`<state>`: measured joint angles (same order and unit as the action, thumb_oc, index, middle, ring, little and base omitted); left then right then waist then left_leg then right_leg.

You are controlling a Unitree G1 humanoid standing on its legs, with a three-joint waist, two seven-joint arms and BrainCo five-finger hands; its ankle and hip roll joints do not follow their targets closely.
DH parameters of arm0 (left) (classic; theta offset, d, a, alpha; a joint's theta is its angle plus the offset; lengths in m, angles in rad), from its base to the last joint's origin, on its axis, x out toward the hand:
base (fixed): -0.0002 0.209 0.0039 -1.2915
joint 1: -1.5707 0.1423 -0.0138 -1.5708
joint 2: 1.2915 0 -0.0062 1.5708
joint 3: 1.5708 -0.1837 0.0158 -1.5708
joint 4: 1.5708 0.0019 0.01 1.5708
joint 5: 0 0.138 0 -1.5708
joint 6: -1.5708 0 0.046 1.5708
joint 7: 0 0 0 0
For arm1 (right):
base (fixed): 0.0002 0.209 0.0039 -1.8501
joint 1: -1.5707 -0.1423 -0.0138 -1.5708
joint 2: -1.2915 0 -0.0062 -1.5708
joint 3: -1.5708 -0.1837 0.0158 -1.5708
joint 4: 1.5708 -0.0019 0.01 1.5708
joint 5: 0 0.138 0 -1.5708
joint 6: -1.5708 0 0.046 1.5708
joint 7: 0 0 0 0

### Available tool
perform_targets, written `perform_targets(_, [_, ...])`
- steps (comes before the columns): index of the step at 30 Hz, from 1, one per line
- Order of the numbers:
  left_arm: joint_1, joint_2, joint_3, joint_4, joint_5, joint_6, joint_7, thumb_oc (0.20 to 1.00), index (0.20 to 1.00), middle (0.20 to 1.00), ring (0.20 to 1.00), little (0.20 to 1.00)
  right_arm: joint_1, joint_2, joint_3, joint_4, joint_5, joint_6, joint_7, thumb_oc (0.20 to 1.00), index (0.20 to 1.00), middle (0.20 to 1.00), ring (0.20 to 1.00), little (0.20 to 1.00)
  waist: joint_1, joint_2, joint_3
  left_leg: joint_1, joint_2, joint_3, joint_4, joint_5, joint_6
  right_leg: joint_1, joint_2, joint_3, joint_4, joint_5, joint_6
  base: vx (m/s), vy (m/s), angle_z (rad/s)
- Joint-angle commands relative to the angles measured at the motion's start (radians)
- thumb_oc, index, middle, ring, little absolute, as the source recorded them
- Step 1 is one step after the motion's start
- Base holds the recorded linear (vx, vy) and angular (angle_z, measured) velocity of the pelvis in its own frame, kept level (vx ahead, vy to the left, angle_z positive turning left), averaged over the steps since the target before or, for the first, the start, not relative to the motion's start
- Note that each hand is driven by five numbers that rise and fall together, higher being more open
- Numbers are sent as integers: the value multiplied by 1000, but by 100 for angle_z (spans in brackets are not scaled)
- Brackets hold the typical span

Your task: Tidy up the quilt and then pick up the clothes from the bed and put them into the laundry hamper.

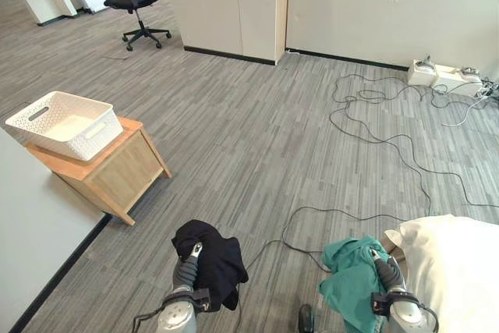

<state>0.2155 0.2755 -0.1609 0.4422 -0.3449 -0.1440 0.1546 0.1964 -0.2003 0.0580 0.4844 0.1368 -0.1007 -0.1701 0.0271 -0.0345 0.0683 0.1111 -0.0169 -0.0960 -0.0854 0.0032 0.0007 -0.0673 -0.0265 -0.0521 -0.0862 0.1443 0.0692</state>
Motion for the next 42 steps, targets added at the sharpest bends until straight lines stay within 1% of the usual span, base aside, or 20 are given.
perform_targets(1, [-410, -69, -167, 304, 202, -7, 99, 200, 200, 200, 200, 200, -196, -153, 78, 453, 25, -17, -51, 200, 200, 200, 200, 200, 34, 62, 90, -49, -6, 65, -2, -35, -28, 125, -32, -107, 96, -235, 54, 93, -40, 5])
perform_targets(5, [-409, -59, -157, 320, 176, -9, 100, 200, 200, 200, 200, 200, -222, -170, 71, 445, 30, -13, -57, 200, 200, 200, 200, 200, 35, 63, 93, -23, 0, 53, -1, -44, -48, 149, -26, -119, 60, -239, 38, 145, -93, -1])
perform_targets(7, [-408, -42, -169, 264, 191, -14, 96, 200, 200, 200, 200, 200, -207, -191, 52, 378, 36, -35, -59, 200, 200, 200, 200, 200, 38, 55, 117, -72, 5, 64, 151, -70, -76, 180, -27, -123, 22, -237, 28, 95, -114, -20])
perform_targets(9, [-398, -21, -184, 176, 224, -13, 90, 200, 200, 200, 200, 200, -205, -215, 36, 296, 23, -50, -76, 200, 200, 200, 200, 200, 55, 58, 161, -210, 14, 70, 390, 19, -119, 205, -29, -129, 6, -242, 7, 62, -123, 17])
perform_targets(11, [-357, -7, -189, 126, 247, -10, 78, 200, 200, 200, 200, 200, -199, -244, 18, 230, 13, -47, -87, 200, 200, 200, 200, 200, 78, 53, 190, -319, 3, 77, 532, 53, -106, 229, -31, -131, -1, -263, -10, 157, -141, 33])
perform_targets(14, [-295, -7, -172, 90, 247, -10, 76, 200, 200, 200, 200, 200, -198, -251, 20, 186, -29, -31, -100, 200, 200, 200, 200, 200, 104, 46, 180, -401, -16, 139, 446, 2, -74, 255, -20, -120, -1, -316, 0, 450, -64, -28])
perform_targets(15, [-272, -11, -165, 95, 257, -7, 81, 200, 200, 200, 200, 200, -203, -253, 36, 174, -65, -21, -113, 200, 200, 200, 200, 200, 122, 59, 154, -399, -12, 197, 252, 22, -62, 285, 2, -114, -1, -359, 10, 540, 11, -35])
perform_targets(18, [-263, -13, -162, 121, 274, -1, 99, 200, 200, 200, 200, 200, -223, -248, 62, 190, -89, -9, -124, 200, 200, 200, 200, 200, 144, 46, 134, -435, 6, 336, 62, 60, -54, 354, 7, -129, -1, -403, 22, 600, 49, 30])
perform_targets(20, [-254, -10, -153, 129, 268, -6, 97, 200, 200, 200, 200, 200, -222, -240, 72, 187, -101, -10, -108, 200, 200, 200, 200, 200, 154, 29, 116, -401, -4, 325, 15, 62, -38, 377, 4, -123, 24, -408, 34, 583, 52, 30])
perform_targets(21, [-249, -7, -157, 121, 272, -4, 97, 200, 200, 200, 200, 200, -213, -224, 74, 177, -108, -10, -110, 200, 200, 200, 200, 200, 159, 22, 109, -383, -13, 312, 15, 98, -19, 378, 2, -127, 73, -397, 43, 883, 151, -18])
perform_targets(22, [-244, -5, -167, 114, 267, -2, 100, 200, 200, 200, 200, 200, -211, -198, 81, 183, -119, -16, -113, 200, 200, 200, 200, 200, 163, -4, 115, -326, -62, 286, 22, 87, 20, 321, -25, -135, 316, -279, 121, 594, 124, -6])
perform_targets(25, [-252, -9, -172, 119, 262, 1, 103, 200, 200, 200, 200, 200, -208, -186, 85, 177, -126, -8, -113, 200, 200, 200, 200, 200, 154, -1, 120, -280, -70, 283, 16, 64, 36, 265, -55, -136, 456, -168, 174, 472, 159, -20])
perform_targets(26, [-267, -1, -171, 110, 249, 5, 109, 200, 200, 200, 200, 200, -211, -184, 91, 158, -132, -8, -108, 200, 200, 200, 200, 200, 109, 35, 130, -173, -60, 266, -2, 23, 53, 175, -110, -173, 693, -30, 193, 713, 184, -32])
perform_targets(28, [-292, -3, -181, 111, 248, 7, 118, 200, 200, 200, 200, 200, -232, -180, 105, 159, -138, -8, -110, 200, 200, 200, 200, 200, 58, 83, 156, -99, -31, 211, -2, -11, 52, 28, -98, -173, 827, -102, 144, 879, 112, 56])
perform_targets(29, [-310, -7, -198, 105, 254, 3, 123, 200, 200, 200, 200, 200, -227, -179, 106, 148, -134, -17, -116, 200, 200, 200, 200, 200, 4, 97, 175, -40, -24, 143, -2, -32, 34, -91, -45, -154, 747, -177, 110, 583, -39, 96])
perform_targets(32, [-327, -11, -211, 97, 259, 1, 115, 200, 200, 200, 200, 200, -226, -185, 95, 140, -123, -15, -120, 200, 200, 200, 200, 200, -40, 96, 180, 4, -18, 83, -2, -57, 7, -127, -20, -113, 528, -211, 97, 544, -175, 114])
perform_targets(34, [-342, -6, -208, 94, 263, 1, 105, 200, 200, 200, 200, 200, -225, -194, 79, 131, -118, -10, -122, 200, 200, 200, 200, 200, -56, 92, 169, 39, -4, 49, -2, -104, -14, -125, -63, -79, 191, -177, 92, 708, -313, 116])
perform_targets(36, [-337, -8, -198, 128, 287, -1, 100, 200, 200, 200, 200, 200, -225, -196, 65, 160, -117, 3, -119, 200, 200, 200, 200, 200, -65, 98, 162, 128, 37, 12, -2, -189, -43, -213, -156, -66, -1, -97, 130, 836, -381, 120])
perform_targets(38, [-326, -11, -195, 134, 283, -7, 96, 200, 200, 200, 200, 200, -218, -196, 70, 170, -120, 4, -110, 200, 200, 200, 200, 200, -65, 94, 152, 169, 47, 3, -2, -221, -56, -208, -160, -64, 2, -88, 134, 774, -365, 67])
perform_targets(42, [-281, -20, -176, 171, 256, -19, 89, 200, 200, 200, 200, 200, -214, -190, 86, 211, -129, 8, -83, 200, 200, 200, 200, 200, -64, 97, 127, 238, 107, -19, 109, -172, -93, -162, -149, -59, 79, -45, 129, 627, -307, 54])
